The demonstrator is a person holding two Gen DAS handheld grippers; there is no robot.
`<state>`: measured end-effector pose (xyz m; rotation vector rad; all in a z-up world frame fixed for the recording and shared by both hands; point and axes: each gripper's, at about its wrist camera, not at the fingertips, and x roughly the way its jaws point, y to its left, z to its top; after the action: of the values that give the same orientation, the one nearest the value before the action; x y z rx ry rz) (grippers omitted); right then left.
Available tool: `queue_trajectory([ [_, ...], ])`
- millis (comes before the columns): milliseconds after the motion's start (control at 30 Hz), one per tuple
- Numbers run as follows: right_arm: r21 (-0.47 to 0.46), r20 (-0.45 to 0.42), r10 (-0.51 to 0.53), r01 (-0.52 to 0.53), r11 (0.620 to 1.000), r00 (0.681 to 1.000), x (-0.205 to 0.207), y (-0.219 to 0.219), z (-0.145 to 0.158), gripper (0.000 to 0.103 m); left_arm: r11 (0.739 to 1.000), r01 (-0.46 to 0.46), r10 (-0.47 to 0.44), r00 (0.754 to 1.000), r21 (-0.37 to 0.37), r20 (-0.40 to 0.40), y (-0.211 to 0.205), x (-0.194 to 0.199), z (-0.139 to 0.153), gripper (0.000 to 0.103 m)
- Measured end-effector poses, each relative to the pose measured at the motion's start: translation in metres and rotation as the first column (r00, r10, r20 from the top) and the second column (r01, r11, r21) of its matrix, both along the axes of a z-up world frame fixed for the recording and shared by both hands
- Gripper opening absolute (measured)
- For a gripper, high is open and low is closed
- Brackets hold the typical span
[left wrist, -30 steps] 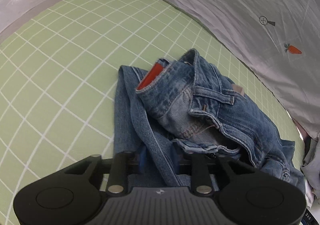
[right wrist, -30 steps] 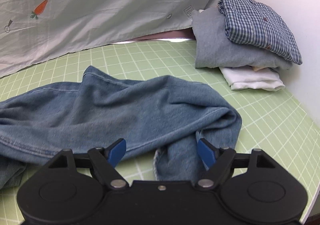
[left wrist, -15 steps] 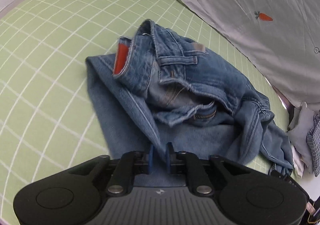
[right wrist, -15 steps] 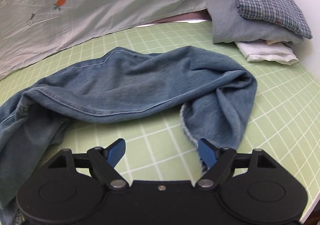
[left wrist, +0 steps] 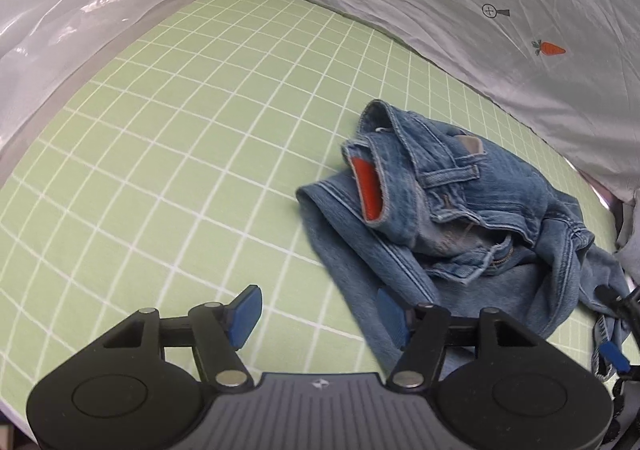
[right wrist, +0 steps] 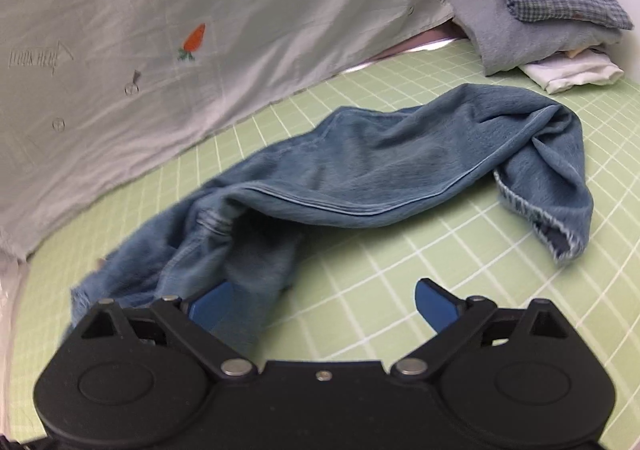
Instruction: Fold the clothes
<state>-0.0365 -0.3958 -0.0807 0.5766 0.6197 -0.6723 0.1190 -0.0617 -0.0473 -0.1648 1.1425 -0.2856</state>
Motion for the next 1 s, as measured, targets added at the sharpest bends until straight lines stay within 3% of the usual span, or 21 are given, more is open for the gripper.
queue_trajectory([
  [200, 0.010, -0.011, -0.047, 0.047, 0.999, 0.999, 0.025, 0.032, -0.005, 0.099, 0.994, 0.109, -0.108, 0.994, -0.021, 0.013, 0.005, 0.036, -0.002, 0.065],
  [400, 0.140, -0.115, -0.099, 0.115, 0.984, 0.988, 0.035, 0.035, -0.035, 0.094, 0.962, 0.228, -0.227, 0.974, -0.148, 0.026, -0.017, 0.063, -0.005, 0.064],
  [500, 0.177, -0.143, -0.122, 0.146, 0.973, 0.982, 0.035, 0.035, -0.043, 0.091, 0.948, 0.270, -0.272, 0.962, -0.165, 0.014, -0.036, 0.075, -0.013, 0.062],
  [733, 0.180, -0.183, -0.037, 0.070, 0.981, 0.982, 0.052, 0.046, -0.046, 0.089, 0.945, 0.273, -0.287, 0.956, -0.178, -0.059, -0.053, 0.098, -0.038, 0.049],
  [900, 0.199, -0.233, 0.019, 0.029, 0.980, 0.972, 0.066, 0.048, -0.055, 0.087, 0.944, 0.259, -0.281, 0.955, -0.205, -0.090, -0.055, 0.106, -0.047, 0.032],
  [967, 0.182, -0.235, 0.038, 0.005, 0.983, 0.971, 0.069, 0.050, -0.056, 0.076, 0.944, 0.253, -0.277, 0.956, -0.211, -0.094, -0.056, 0.106, -0.049, 0.024],
  [1000, 0.176, -0.230, 0.060, -0.019, 0.984, 0.971, 0.070, 0.051, -0.055, 0.057, 0.945, 0.249, -0.273, 0.957, -0.211, -0.093, -0.056, 0.106, -0.049, 0.022],
])
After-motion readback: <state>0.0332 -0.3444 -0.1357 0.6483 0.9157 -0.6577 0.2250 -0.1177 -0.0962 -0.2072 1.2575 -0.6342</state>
